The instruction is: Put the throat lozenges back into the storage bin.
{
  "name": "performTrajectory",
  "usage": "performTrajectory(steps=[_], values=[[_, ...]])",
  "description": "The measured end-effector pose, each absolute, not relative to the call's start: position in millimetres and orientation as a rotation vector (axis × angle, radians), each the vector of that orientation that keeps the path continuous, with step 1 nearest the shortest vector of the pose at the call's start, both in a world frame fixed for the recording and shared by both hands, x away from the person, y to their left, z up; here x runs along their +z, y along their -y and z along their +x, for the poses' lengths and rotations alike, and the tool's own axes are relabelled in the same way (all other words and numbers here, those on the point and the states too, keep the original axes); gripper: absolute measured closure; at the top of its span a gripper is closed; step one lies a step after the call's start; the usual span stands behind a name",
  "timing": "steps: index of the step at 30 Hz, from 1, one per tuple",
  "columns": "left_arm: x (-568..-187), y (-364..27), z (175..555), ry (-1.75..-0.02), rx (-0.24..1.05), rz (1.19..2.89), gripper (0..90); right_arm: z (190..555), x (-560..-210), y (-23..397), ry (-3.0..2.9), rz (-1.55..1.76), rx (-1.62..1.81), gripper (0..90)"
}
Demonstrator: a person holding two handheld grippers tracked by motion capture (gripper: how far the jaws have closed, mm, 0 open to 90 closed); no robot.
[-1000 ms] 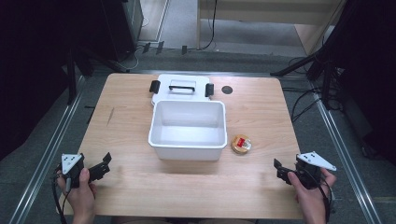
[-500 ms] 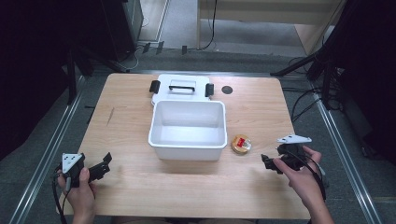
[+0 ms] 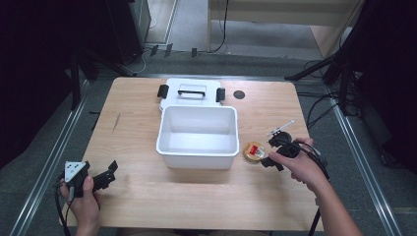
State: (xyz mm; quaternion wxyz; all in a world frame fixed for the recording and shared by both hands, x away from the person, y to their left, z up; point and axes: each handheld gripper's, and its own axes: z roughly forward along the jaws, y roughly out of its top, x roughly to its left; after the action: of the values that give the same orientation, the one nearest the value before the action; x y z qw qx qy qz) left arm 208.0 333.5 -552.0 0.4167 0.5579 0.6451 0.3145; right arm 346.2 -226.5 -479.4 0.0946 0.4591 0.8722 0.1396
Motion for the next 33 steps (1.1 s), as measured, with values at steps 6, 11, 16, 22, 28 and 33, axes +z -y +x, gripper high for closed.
performTrajectory(steps=[6,11,16,22,28,33], values=[[-552,-334,208,-1.618,0.789,1.404,0.0,361,-482,209,-2.663,1.388,0.327,13.3],[-552,-334,208,-1.614,0.783,1.406,0.0,372,-489,195,-2.69,1.378,0.274,12.9],[-552,-334,208,-1.616,0.778,1.401,0.0,381,-494,192,-2.677,1.408,0.291,12.9],[-552,-334,209,-1.616,0.773,1.413,0.0,384,-499,180,-2.697,1.391,0.302,12.2],[-552,-334,209,-1.616,0.77,1.416,0.0,386,-503,173,-2.696,1.366,0.303,15.0],[-552,-334,209,-1.614,0.764,1.416,0.0,388,-507,170,-2.688,1.364,0.286,20.1]])
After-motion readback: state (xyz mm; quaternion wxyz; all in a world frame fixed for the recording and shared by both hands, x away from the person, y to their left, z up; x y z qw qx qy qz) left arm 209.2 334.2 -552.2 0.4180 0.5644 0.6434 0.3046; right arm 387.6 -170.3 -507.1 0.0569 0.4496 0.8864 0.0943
